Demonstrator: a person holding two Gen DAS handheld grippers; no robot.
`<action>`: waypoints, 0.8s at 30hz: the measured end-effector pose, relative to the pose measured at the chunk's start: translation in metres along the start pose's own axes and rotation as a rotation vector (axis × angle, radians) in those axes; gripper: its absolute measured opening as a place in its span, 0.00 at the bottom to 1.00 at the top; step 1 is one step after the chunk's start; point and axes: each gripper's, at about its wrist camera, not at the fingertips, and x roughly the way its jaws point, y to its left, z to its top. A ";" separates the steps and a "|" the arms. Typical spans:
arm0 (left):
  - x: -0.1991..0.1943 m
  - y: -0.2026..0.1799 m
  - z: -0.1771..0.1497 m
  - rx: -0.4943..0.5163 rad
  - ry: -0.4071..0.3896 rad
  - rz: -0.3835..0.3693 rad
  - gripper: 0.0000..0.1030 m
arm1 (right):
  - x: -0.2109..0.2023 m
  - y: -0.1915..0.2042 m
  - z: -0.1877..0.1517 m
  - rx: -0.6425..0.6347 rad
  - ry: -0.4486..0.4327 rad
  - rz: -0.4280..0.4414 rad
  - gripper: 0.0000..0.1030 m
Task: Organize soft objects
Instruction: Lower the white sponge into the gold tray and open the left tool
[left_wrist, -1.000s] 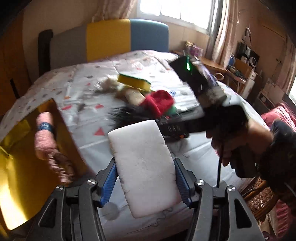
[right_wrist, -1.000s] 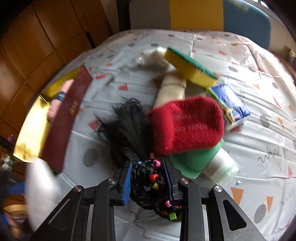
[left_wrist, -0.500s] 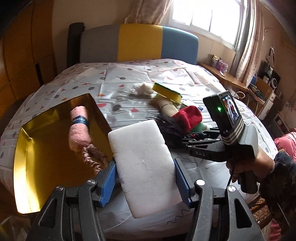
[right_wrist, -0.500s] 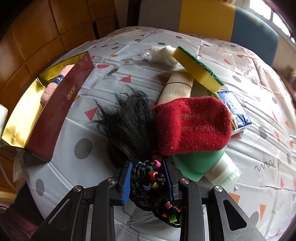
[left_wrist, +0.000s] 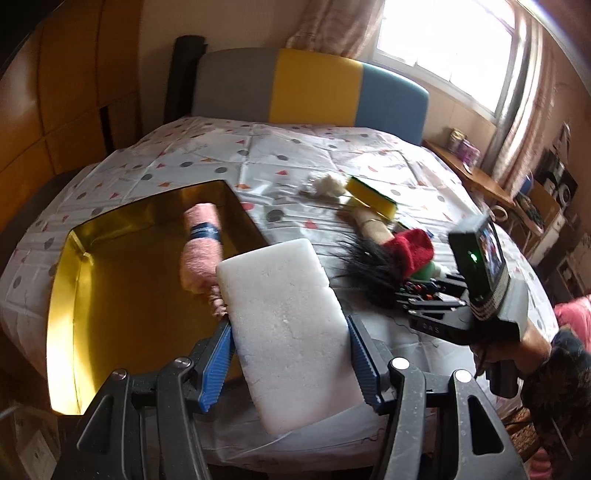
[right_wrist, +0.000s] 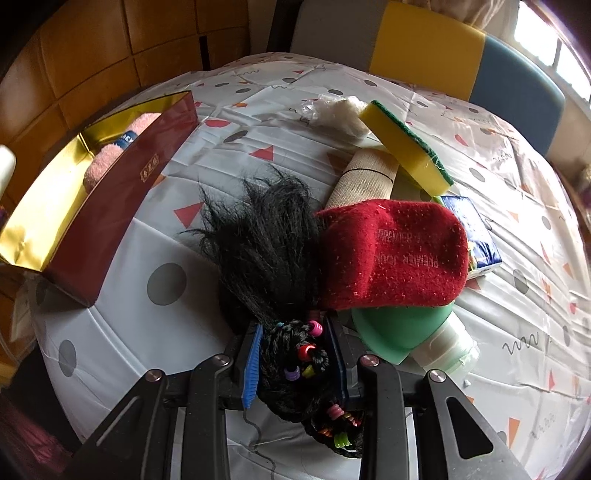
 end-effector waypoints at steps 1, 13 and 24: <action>0.000 0.008 0.001 -0.027 0.002 0.000 0.58 | 0.000 0.000 0.000 -0.002 0.001 -0.002 0.31; 0.021 0.128 0.017 -0.295 0.061 0.108 0.58 | 0.001 0.002 0.001 -0.008 0.005 -0.012 0.31; 0.093 0.159 0.060 -0.283 0.148 0.152 0.59 | 0.001 0.001 0.001 -0.009 0.005 -0.012 0.31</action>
